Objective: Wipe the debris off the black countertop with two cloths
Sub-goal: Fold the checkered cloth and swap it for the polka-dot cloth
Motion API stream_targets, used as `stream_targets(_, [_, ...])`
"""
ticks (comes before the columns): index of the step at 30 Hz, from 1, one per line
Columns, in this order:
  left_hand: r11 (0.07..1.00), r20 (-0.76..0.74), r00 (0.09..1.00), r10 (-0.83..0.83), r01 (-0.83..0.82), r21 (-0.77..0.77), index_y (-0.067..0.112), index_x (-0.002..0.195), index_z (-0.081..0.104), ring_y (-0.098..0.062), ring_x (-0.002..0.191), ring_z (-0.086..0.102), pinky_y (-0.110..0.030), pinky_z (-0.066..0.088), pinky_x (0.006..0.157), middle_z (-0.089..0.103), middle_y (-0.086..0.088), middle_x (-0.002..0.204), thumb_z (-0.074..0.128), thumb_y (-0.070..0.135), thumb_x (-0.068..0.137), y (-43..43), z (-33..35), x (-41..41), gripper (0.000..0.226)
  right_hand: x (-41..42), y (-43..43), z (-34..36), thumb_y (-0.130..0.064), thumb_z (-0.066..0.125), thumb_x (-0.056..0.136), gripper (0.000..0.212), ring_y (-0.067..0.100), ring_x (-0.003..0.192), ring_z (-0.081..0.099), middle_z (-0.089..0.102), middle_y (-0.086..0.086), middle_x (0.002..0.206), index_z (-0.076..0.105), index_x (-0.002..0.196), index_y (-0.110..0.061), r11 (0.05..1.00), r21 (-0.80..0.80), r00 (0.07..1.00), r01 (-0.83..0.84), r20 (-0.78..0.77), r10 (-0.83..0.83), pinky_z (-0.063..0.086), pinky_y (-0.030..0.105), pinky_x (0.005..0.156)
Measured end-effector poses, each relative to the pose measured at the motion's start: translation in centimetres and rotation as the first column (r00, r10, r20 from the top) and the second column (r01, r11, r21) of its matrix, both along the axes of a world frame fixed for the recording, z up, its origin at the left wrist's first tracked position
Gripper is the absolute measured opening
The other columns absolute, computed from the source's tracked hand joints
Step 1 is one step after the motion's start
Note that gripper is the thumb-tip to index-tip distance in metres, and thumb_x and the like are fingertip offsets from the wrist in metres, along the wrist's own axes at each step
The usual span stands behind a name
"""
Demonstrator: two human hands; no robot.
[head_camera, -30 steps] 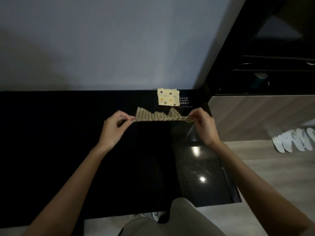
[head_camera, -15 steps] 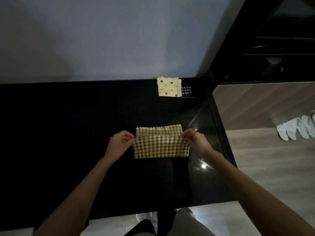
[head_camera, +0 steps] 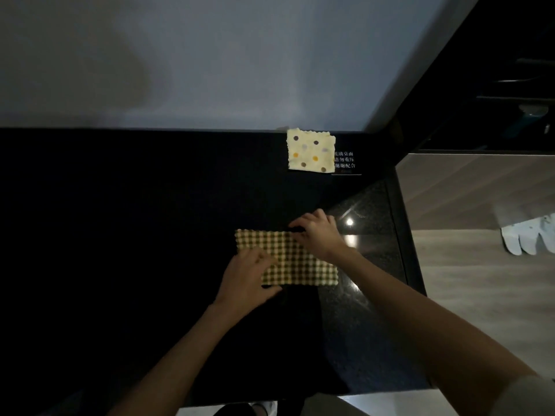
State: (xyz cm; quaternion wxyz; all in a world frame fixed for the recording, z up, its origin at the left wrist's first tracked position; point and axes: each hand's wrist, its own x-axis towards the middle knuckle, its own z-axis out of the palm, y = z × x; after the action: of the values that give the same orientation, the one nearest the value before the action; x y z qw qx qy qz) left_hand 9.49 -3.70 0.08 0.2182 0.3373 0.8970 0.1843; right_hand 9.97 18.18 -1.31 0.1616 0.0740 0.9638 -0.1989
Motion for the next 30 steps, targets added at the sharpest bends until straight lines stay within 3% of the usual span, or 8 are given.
stream_targets(8, [0.989,-0.117,0.984,0.135,-0.142,-0.047,0.024,0.114,0.055,-0.016,0.111,0.046,-0.03,0.034,0.097,0.053,0.005,0.115,0.057,0.034,0.085,2.7,-3.0,5.1,0.031,-1.6,-1.6,0.3,-0.04,0.048,0.096,0.024,0.027,0.119,0.034,0.055,0.0,0.117,0.065,0.107,-0.027,0.988,0.143,0.992,-0.056,0.122,0.039,0.024,0.044,0.1])
stream_targets(14, [0.984,-0.186,0.966,0.177,-0.173,0.041,0.025,0.089,0.063,-0.014,0.09,0.054,-0.029,0.041,0.081,0.061,0.008,0.091,0.058,0.026,0.083,2.6,-2.5,4.9,0.008,-0.2,-1.0,2.4,-0.041,0.05,0.095,0.019,0.024,0.119,0.032,0.06,-0.005,0.108,0.065,0.097,-0.03,0.994,0.002,0.986,0.113,0.121,-0.112,0.02,0.043,0.096])
stream_targets(17, [0.962,-0.206,0.949,0.24,-0.204,0.183,0.027,0.089,0.062,-0.009,0.085,0.051,-0.025,0.043,0.075,0.059,0.012,0.09,0.062,0.026,0.081,1.9,-0.3,4.4,0.008,1.0,0.8,4.3,-0.046,0.053,0.092,0.013,0.02,0.116,0.036,0.062,-0.008,0.102,0.06,0.087,-0.037,0.959,-0.121,0.964,0.256,0.106,-0.244,0.018,0.039,0.092])
stream_targets(20, [0.908,-0.129,0.947,0.293,-0.233,0.349,0.03,0.095,0.059,0.001,0.086,0.043,-0.015,0.036,0.072,0.051,0.019,0.094,0.06,0.027,0.084,1.3,3.1,3.4,0.012,3.0,2.9,6.6,-0.047,0.064,0.084,0.017,0.018,0.106,0.057,0.069,-0.007,0.093,0.067,0.077,-0.032,0.816,-0.419,0.913,0.398,0.092,-0.398,0.037,0.041,0.1])
stream_targets(22, [0.845,-0.033,0.944,0.33,-0.279,0.457,0.029,0.095,0.06,0.002,0.088,0.046,-0.012,0.037,0.075,0.053,0.02,0.095,0.06,0.024,0.086,1.5,5.3,2.8,0.01,5.1,3.5,8.6,-0.026,0.068,0.087,0.007,0.013,0.093,0.065,0.069,-0.005,0.089,0.07,0.08,-0.027,0.698,-0.6,0.892,0.39,0.06,-0.447,0.05,0.031,0.09])
stream_targets(25, [0.771,0.102,0.962,0.255,-0.265,0.579,0.019,0.093,0.064,0.0,0.092,0.058,-0.018,0.045,0.083,0.064,0.015,0.094,0.064,0.017,0.085,2.5,7.7,1.9,0.008,8.4,4.1,10.8,-0.013,0.068,0.087,0.005,-0.006,0.084,0.061,0.065,-0.007,0.101,0.069,0.09,-0.009,0.539,-0.738,0.792,0.406,-0.011,-0.611,0.045,0.006,0.073])
stream_targets(27, [0.77,0.19,0.967,0.168,-0.249,0.587,0.018,0.093,0.066,0.001,0.092,0.062,-0.014,0.048,0.083,0.067,0.014,0.091,0.066,0.013,0.084,3.5,9.0,1.4,0.01,10.3,4.8,11.0,-0.011,0.067,0.087,0.01,-0.006,0.092,0.063,0.065,-0.004,0.111,0.069,0.092,-0.003,0.468,-0.79,0.732,0.396,-0.036,-0.68,0.045,0.005,0.076])
stream_targets(30, [0.793,0.316,0.944,0.089,-0.26,0.551,0.019,0.09,0.067,0.004,0.088,0.064,-0.007,0.047,0.079,0.069,0.012,0.088,0.067,0.013,0.083,5.9,10.0,0.5,0.01,12.0,5.7,10.8,-0.005,0.065,0.087,0.003,0.004,0.09,0.066,0.069,0.006,0.098,0.066,0.087,-0.001,0.367,-0.848,0.649,0.383,-0.036,-0.76,0.049,0.014,0.08])
